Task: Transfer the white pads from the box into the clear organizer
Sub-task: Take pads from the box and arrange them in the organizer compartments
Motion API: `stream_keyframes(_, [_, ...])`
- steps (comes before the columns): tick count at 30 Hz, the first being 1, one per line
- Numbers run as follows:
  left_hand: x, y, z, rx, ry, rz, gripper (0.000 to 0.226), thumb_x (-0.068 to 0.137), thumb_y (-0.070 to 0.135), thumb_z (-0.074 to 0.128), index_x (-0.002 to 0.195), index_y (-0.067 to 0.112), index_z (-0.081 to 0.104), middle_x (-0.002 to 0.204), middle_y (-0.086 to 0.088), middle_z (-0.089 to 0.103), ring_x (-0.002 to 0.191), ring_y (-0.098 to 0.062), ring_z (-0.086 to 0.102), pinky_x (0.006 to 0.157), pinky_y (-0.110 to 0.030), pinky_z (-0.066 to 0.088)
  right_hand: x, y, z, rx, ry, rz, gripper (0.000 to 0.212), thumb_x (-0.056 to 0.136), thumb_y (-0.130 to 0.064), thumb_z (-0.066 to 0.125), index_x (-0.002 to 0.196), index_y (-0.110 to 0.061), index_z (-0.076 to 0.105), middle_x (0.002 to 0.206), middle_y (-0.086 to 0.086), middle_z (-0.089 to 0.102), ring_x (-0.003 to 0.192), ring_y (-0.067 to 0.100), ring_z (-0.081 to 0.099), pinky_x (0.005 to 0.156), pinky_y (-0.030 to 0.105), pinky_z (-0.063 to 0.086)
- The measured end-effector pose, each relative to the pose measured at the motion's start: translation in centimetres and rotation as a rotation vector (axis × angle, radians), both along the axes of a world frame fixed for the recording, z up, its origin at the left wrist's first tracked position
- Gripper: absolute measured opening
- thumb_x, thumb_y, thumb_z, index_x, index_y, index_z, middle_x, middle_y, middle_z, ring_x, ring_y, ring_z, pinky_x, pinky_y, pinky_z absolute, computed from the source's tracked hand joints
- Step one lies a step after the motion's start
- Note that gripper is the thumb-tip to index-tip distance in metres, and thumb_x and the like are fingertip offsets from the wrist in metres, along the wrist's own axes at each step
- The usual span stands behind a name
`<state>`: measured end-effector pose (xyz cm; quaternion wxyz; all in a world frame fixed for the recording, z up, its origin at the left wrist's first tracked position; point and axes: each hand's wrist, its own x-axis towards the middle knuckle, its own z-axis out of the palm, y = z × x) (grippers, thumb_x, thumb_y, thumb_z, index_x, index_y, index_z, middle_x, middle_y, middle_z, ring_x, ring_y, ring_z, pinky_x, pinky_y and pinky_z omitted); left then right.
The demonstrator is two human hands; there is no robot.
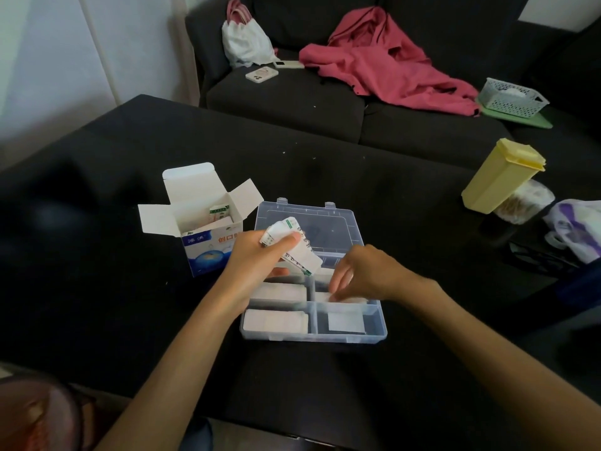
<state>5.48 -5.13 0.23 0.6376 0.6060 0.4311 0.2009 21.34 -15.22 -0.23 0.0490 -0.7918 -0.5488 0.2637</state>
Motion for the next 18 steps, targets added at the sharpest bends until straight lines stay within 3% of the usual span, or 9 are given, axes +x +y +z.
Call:
stream_keyframes(2, [-0.1, 0.1, 0.1, 0.0, -0.022, 0.003, 0.017, 0.088, 0.028, 0.063, 0.104, 0.023, 0.057, 0.111, -0.004, 0.066, 0.074, -0.01, 0.062, 0.055, -0.016, 0.054, 0.2, 0.0, 0.6, -0.009, -0.043, 0.043, 0.016, 0.08, -0.026, 0.071, 0.095, -0.018, 0.073, 0.1, -0.003, 0.071, 0.087, 0.007, 0.064, 0.084, 0.028, 0.054])
stream_keyframes(6, [-0.4, 0.5, 0.3, -0.008, -0.072, 0.031, 0.011, 0.089, 0.026, 0.063, 0.098, 0.022, 0.059, 0.093, 0.001, 0.064, 0.072, -0.008, 0.062, 0.053, -0.015, 0.053, 0.0, -2.5, 1.0, 0.046, 0.049, 0.058, 0.022, 0.089, -0.034, 0.059, 0.103, -0.024, 0.071, 0.108, -0.009, 0.069, 0.09, 0.002, 0.064, 0.084, 0.025, 0.054])
stream_keyframes(12, [-0.2, 0.6, 0.6, -0.061, -0.114, 0.031, 0.016, 0.089, 0.023, 0.063, 0.103, 0.017, 0.058, 0.093, 0.0, 0.063, 0.069, -0.008, 0.062, 0.053, -0.014, 0.052, -0.9, -5.0, -0.7, 0.078, -0.031, 0.01, 0.025, 0.095, -0.034, 0.047, 0.113, -0.032, 0.063, 0.123, -0.015, 0.056, 0.11, 0.0, 0.05, 0.097, 0.023, 0.041])
stream_keyframes(18, [-0.1, 0.3, 0.3, -0.035, -0.093, 0.008, 0.016, 0.088, 0.025, 0.063, 0.102, 0.021, 0.057, 0.094, 0.001, 0.064, 0.071, -0.009, 0.063, 0.057, -0.018, 0.054, -1.4, -3.8, 0.1, -0.039, 0.003, -0.024, 0.035, 0.099, -0.034, 0.033, 0.108, -0.019, 0.063, 0.124, -0.005, 0.053, 0.109, 0.012, 0.05, 0.096, 0.032, 0.045])
